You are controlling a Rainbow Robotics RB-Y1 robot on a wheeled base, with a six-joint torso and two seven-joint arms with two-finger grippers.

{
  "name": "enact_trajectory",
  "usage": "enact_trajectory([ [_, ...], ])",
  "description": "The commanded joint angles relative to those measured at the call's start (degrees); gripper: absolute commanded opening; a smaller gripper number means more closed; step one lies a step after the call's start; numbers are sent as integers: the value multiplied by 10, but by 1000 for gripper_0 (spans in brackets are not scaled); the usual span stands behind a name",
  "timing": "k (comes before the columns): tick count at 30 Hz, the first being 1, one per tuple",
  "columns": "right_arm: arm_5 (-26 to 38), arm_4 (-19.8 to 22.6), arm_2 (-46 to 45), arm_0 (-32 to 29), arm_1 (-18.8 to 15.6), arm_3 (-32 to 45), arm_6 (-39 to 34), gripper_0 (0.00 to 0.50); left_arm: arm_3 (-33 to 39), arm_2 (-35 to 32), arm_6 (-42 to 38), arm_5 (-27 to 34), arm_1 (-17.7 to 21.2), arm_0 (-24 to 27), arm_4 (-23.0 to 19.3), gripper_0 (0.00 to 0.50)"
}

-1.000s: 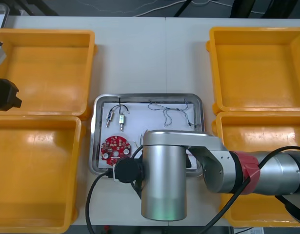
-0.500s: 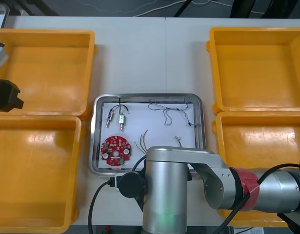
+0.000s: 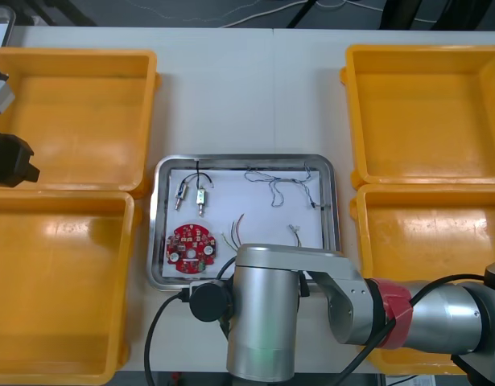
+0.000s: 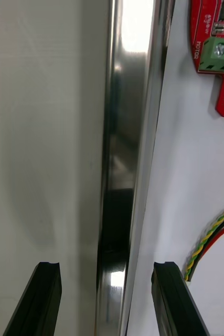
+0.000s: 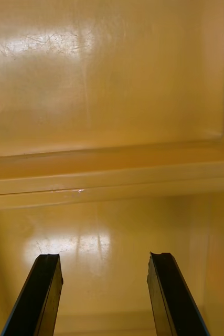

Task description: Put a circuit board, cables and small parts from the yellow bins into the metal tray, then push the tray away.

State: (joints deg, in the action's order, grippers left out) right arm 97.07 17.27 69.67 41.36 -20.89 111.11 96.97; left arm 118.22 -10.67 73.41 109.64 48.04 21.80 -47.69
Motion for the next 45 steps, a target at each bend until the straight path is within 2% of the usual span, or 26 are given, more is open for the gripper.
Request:
enact_trajectory([
  [1, -7, -5, 11, -7, 24, 3, 7, 500, 18, -16, -62, 4, 26, -11, -5, 482],
  [2, -7, -5, 11, -7, 25, 3, 8, 500, 18, -16, -62, 4, 26, -11, -5, 481],
  [3, -7, -5, 11, -7, 24, 3, 8, 477, 18, -16, -62, 4, 26, -11, -5, 481],
  [4, -7, -5, 11, -7, 25, 3, 9, 331, 18, -16, -62, 4, 26, -11, -5, 479],
  [5, -7, -5, 11, -7, 25, 3, 8, 230, 18, -16, -62, 4, 26, -11, -5, 482],
  [6, -7, -5, 11, -7, 24, 3, 9, 166, 18, -16, -62, 4, 26, -11, -5, 480],
  [7, -7, -6, 11, -6, 24, 3, 5, 66, 18, -16, -62, 4, 26, -11, -5, 482],
  [8, -8, -6, 11, -6, 24, 3, 5, 22, 18, -16, -62, 4, 26, -11, -5, 480],
  [9, -10, -7, 11, -4, 24, 3, 4, 0, 18, -16, -62, 4, 26, -11, -5, 481],
  [16, -15, -11, 10, 13, 18, 3, 1, 0, 18, -16, -62, 4, 26, -11, -5, 481],
  [45, -47, -18, -23, 84, -54, 3, -35, 0, 18, -16, -62, 4, 26, -11, -5, 481],
])
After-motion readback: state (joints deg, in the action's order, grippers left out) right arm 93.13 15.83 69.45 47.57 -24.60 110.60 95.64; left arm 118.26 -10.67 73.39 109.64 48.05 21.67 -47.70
